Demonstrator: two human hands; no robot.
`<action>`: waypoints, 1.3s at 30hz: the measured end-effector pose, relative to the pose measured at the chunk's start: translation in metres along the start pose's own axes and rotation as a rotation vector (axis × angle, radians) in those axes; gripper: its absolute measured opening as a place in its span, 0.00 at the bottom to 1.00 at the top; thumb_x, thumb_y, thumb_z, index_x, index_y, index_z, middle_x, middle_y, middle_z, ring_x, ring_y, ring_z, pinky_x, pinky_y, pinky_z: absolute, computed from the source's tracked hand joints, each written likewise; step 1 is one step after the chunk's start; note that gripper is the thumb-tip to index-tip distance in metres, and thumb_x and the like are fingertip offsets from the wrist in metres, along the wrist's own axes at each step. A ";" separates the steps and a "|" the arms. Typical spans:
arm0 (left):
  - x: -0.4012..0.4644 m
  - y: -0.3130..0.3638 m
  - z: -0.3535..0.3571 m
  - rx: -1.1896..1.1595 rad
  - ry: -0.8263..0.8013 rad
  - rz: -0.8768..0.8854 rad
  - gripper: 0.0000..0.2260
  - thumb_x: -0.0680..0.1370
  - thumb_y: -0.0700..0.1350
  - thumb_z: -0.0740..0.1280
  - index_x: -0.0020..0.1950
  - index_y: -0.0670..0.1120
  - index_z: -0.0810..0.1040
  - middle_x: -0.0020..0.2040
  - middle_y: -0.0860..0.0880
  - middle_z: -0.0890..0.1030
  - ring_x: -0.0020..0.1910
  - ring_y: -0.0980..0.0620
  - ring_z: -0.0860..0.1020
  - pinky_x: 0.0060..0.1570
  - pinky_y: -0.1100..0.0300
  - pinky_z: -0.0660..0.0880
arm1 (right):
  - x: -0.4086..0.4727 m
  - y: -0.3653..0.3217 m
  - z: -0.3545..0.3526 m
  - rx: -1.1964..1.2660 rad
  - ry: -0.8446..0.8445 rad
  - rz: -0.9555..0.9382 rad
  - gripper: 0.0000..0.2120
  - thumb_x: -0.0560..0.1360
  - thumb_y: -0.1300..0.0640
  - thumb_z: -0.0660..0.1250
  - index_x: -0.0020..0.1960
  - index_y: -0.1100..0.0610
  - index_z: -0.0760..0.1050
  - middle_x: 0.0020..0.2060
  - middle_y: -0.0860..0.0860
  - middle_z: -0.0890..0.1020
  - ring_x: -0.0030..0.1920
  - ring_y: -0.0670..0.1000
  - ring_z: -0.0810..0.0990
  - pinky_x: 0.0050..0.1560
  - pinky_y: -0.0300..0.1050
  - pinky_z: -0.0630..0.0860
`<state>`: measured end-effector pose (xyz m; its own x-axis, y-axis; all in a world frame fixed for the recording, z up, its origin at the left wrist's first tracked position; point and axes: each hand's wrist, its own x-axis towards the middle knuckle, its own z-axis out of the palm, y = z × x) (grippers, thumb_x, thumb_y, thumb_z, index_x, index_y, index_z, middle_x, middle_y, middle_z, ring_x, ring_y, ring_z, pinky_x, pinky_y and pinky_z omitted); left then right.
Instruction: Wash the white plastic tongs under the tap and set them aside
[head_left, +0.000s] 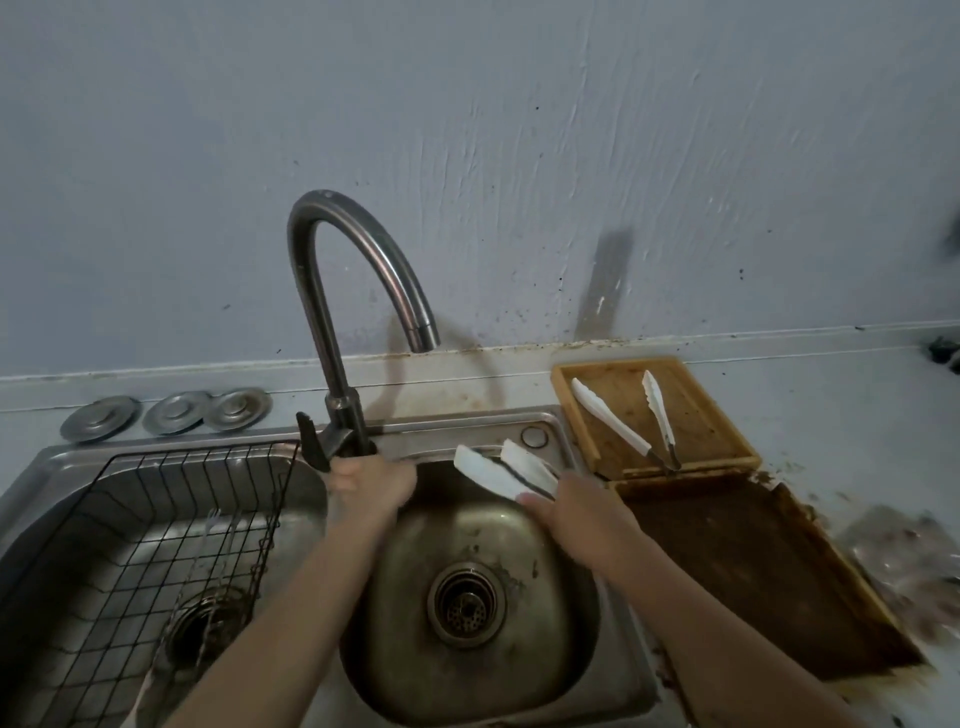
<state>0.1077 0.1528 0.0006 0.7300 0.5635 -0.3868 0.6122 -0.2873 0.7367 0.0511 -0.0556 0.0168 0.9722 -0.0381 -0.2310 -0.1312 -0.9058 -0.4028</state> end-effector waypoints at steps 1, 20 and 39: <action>-0.010 0.001 0.010 0.054 -0.043 0.054 0.40 0.70 0.45 0.70 0.73 0.37 0.49 0.73 0.39 0.56 0.71 0.40 0.59 0.70 0.51 0.60 | 0.001 0.005 -0.008 0.048 0.070 0.005 0.22 0.73 0.36 0.58 0.49 0.55 0.70 0.37 0.48 0.77 0.37 0.47 0.79 0.35 0.42 0.76; -0.051 0.070 0.157 0.733 -0.482 1.193 0.23 0.76 0.42 0.64 0.70 0.51 0.63 0.65 0.47 0.74 0.66 0.46 0.71 0.66 0.47 0.68 | 0.092 0.126 -0.059 -0.242 0.458 0.401 0.23 0.76 0.41 0.57 0.62 0.58 0.64 0.51 0.56 0.74 0.45 0.53 0.79 0.38 0.44 0.71; -0.079 0.111 0.066 0.545 -0.832 0.917 0.35 0.77 0.50 0.62 0.76 0.45 0.43 0.39 0.53 0.76 0.37 0.58 0.74 0.36 0.65 0.68 | 0.053 0.078 -0.087 -0.064 0.365 0.197 0.24 0.77 0.38 0.49 0.57 0.55 0.73 0.39 0.50 0.81 0.37 0.48 0.80 0.42 0.47 0.77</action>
